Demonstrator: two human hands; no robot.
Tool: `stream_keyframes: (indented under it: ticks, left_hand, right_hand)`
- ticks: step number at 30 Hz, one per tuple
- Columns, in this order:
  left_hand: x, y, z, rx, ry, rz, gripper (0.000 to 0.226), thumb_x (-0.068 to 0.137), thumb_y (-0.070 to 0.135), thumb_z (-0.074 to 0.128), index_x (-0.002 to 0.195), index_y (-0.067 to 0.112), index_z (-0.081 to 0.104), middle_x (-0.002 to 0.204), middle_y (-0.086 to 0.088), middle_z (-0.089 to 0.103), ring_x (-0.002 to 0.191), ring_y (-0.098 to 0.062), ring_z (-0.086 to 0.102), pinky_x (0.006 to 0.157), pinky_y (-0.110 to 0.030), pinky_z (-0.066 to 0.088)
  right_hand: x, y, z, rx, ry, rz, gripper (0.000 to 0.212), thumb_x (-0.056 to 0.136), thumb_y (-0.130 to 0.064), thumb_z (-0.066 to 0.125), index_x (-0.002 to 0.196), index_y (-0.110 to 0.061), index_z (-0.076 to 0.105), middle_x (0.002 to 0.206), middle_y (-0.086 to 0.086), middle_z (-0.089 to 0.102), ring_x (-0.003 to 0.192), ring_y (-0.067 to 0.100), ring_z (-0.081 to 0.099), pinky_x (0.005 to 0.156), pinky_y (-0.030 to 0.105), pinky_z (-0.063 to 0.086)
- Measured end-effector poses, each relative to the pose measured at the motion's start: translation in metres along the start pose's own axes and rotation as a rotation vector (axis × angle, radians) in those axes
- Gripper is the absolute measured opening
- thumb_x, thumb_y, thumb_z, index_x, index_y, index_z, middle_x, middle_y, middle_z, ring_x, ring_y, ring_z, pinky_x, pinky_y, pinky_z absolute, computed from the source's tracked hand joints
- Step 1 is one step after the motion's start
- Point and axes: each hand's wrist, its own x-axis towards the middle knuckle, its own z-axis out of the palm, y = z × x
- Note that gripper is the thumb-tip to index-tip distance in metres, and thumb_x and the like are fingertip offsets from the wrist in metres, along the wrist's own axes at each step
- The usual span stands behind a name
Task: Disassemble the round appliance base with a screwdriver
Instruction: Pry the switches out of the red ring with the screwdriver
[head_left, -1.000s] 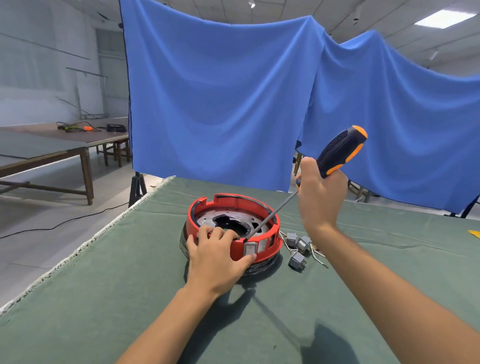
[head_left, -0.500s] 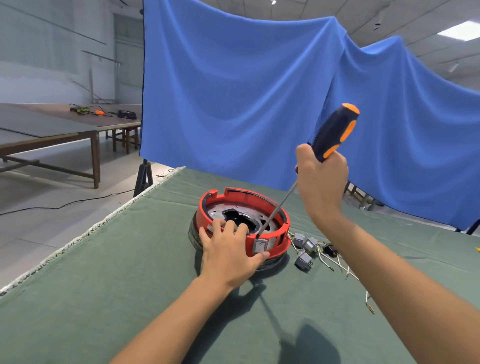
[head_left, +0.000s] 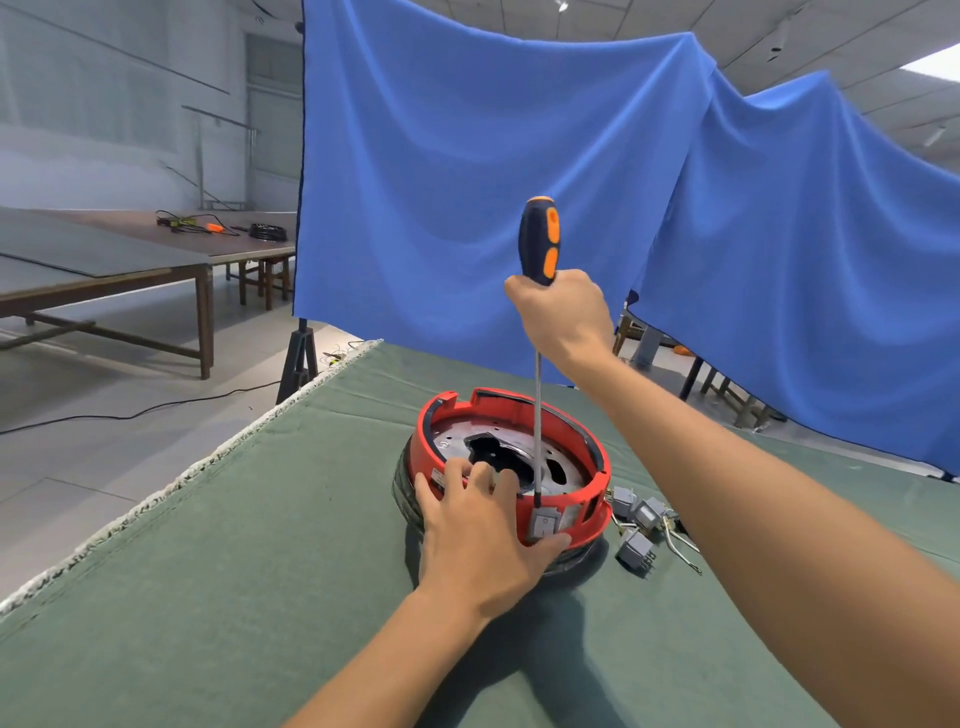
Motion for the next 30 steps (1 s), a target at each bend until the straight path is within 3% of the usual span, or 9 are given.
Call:
stream_keyframes:
  ticks: [4,7,11,16,20,22,25,27,30]
  left_hand:
    - [0.001,0.0,-0.002,0.045,-0.024,0.002,0.079,0.069,0.081,0.039,0.119,0.021,0.051,0.123,-0.001,0.053,0.124,-0.029,0.035,0.107,-0.056,0.017]
    - [0.003,0.001,-0.004,0.029,-0.019,-0.001,0.078,0.071,0.079,0.041,0.118,0.018,0.052,0.123,-0.002,0.054,0.124,-0.029,0.035,0.108,-0.057,0.017]
    - [0.001,0.001,-0.003,-0.041,-0.024,-0.015,0.064,0.07,0.077,0.048,0.105,0.023,0.052,0.112,0.005,0.05,0.121,-0.023,0.033,0.109,-0.055,0.015]
    - [0.0,0.001,-0.003,0.001,-0.031,-0.007,0.063,0.072,0.076,0.046,0.108,0.025,0.052,0.117,0.006,0.051,0.125,-0.023,0.031,0.11,-0.054,0.017]
    - [-0.003,0.002,-0.005,-0.018,0.06,0.049,0.057,0.072,0.068,0.054,0.107,0.023,0.056,0.113,0.003,0.054,0.119,-0.024,0.04,0.109,-0.056,0.02]
    - [-0.004,0.004,-0.004,-0.027,0.181,0.106,0.05,0.068,0.056,0.067,0.096,0.015,0.058,0.098,-0.001,0.058,0.101,-0.027,0.054,0.102,-0.059,0.032]
    - [-0.006,0.01,-0.003,0.013,0.31,0.186,0.042,0.063,0.044,0.075,0.081,0.011,0.056,0.082,-0.003,0.057,0.082,-0.028,0.059,0.093,-0.058,0.042]
    - [-0.009,0.013,-0.002,0.083,0.286,0.212,0.038,0.061,0.044,0.075,0.077,0.013,0.059,0.085,-0.003,0.06,0.085,-0.028,0.061,0.093,-0.058,0.043]
    - [-0.014,0.018,-0.001,0.16,0.207,0.189,0.038,0.059,0.046,0.075,0.076,0.014,0.063,0.087,-0.003,0.063,0.087,-0.028,0.062,0.093,-0.058,0.043]
  right_hand:
    - [-0.02,0.016,0.034,-0.114,-0.215,0.024,0.033,0.076,-0.029,0.056,0.054,-0.016,0.035,0.051,-0.001,0.038,0.05,0.02,0.034,0.049,0.028,0.026]
    - [-0.028,0.025,0.033,-0.039,-0.212,0.014,0.03,0.065,-0.037,0.051,0.052,-0.017,0.033,0.049,-0.001,0.037,0.048,0.02,0.033,0.049,0.027,0.026]
    - [-0.021,0.018,0.001,0.101,-0.071,-0.029,0.028,0.062,-0.037,0.048,0.055,-0.014,0.034,0.056,0.006,0.043,0.053,0.021,0.037,0.053,0.031,0.032]
    - [-0.029,0.013,-0.029,0.188,0.131,-0.098,0.035,0.062,-0.029,0.048,0.061,0.006,0.047,0.049,0.003,0.048,0.049,0.017,0.037,0.051,0.028,0.032]
    - [-0.043,0.034,-0.057,0.339,0.283,-0.091,0.028,0.07,-0.025,0.051,0.052,-0.005,0.045,0.035,-0.01,0.044,0.037,0.006,0.038,0.041,0.016,0.031]
    - [-0.053,0.049,-0.065,0.424,0.348,-0.031,0.027,0.074,-0.023,0.053,0.058,-0.002,0.049,0.037,-0.011,0.045,0.038,0.004,0.04,0.041,0.012,0.032]
    - [-0.061,0.066,-0.074,0.548,0.446,0.075,0.028,0.08,-0.02,0.055,0.056,-0.006,0.05,0.038,-0.011,0.048,0.041,0.003,0.044,0.042,0.011,0.034]
    - [-0.065,0.073,-0.08,0.621,0.491,0.128,0.032,0.079,-0.024,0.057,0.048,-0.019,0.051,0.039,-0.011,0.049,0.041,0.003,0.045,0.044,0.013,0.036]
    - [-0.072,0.08,-0.088,0.697,0.546,0.144,0.032,0.073,-0.028,0.055,0.042,-0.021,0.054,0.039,-0.011,0.049,0.041,0.004,0.045,0.052,0.021,0.038]
